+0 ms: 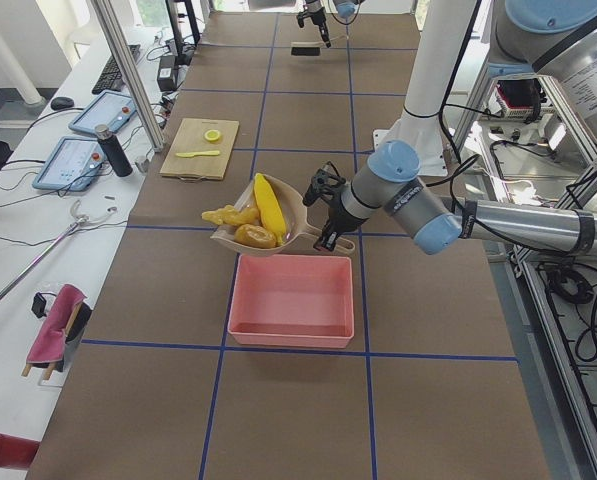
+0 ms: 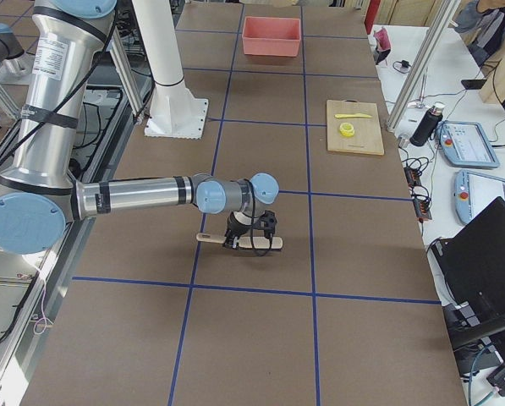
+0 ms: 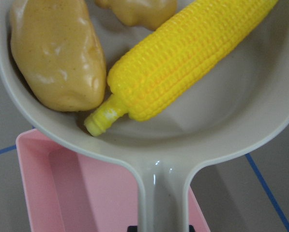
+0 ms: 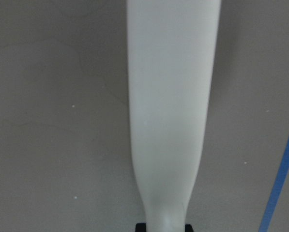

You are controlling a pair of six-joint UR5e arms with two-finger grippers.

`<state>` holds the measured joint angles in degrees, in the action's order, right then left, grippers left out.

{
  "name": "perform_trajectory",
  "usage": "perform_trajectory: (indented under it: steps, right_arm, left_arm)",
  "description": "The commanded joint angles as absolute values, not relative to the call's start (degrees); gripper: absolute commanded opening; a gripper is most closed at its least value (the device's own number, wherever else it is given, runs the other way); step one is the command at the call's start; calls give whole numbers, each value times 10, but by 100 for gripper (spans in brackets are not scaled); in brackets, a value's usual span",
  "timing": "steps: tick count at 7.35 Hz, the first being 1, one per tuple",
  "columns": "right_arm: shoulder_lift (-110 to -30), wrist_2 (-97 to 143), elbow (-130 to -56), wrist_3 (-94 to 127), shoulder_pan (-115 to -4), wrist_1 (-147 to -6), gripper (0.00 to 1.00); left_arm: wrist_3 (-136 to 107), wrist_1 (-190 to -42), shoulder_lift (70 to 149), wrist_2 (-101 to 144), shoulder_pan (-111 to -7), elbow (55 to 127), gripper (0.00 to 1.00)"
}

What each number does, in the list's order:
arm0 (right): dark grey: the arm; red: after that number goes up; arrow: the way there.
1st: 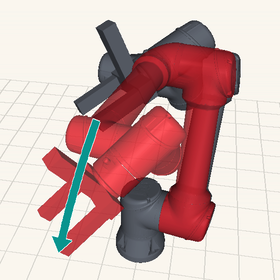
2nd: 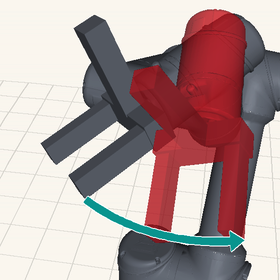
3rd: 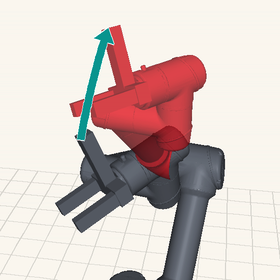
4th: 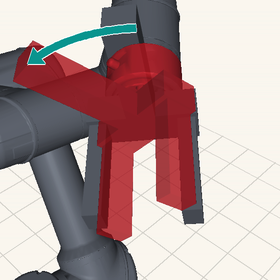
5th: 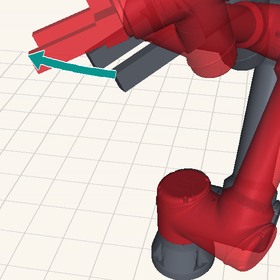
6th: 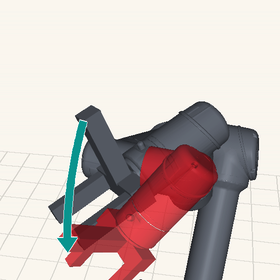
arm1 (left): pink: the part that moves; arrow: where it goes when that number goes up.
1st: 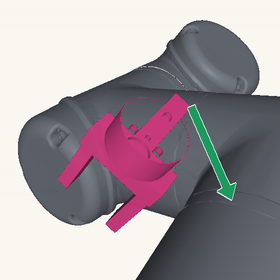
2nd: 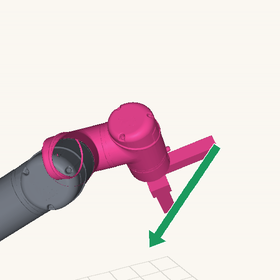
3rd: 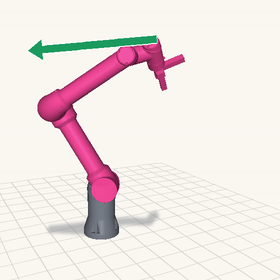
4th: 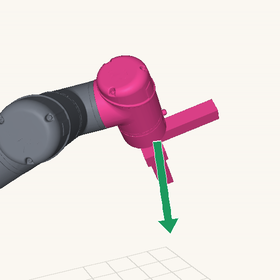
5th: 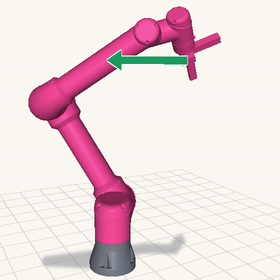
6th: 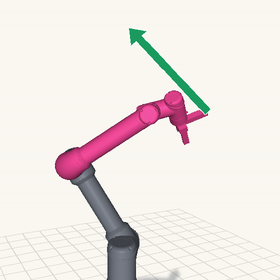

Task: Sweep and dump trash into bin
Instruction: 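Tilt the dustpan over the pink bin with the left gripper to dump the food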

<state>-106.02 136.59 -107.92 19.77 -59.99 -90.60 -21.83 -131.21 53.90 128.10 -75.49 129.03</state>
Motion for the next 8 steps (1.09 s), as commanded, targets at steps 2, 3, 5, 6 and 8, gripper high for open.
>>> perform_trajectory:
  steps: [2,3,5,6,8]
  right_arm:
    - [-1119,1367,-1091,238,-562,-815,0]
    - [-1123,1367,-1091,238,-553,-815,0]
    - [-1124,1371,-1091,244,-538,-816,0]
    - [-1122,1371,-1091,270,-522,-814,0]
    - [-1118,1369,-1090,272,-512,-814,0]
  left_arm:
    - [-79,-1308,480,1336,-830,1265,0]
    - [-43,-1307,462,1335,-833,1261,0]
    - [44,-1295,433,1335,-854,1238,0]
    - [70,-1262,427,1347,-860,1238,0]
    - [150,-1190,420,1356,-865,1246,0]
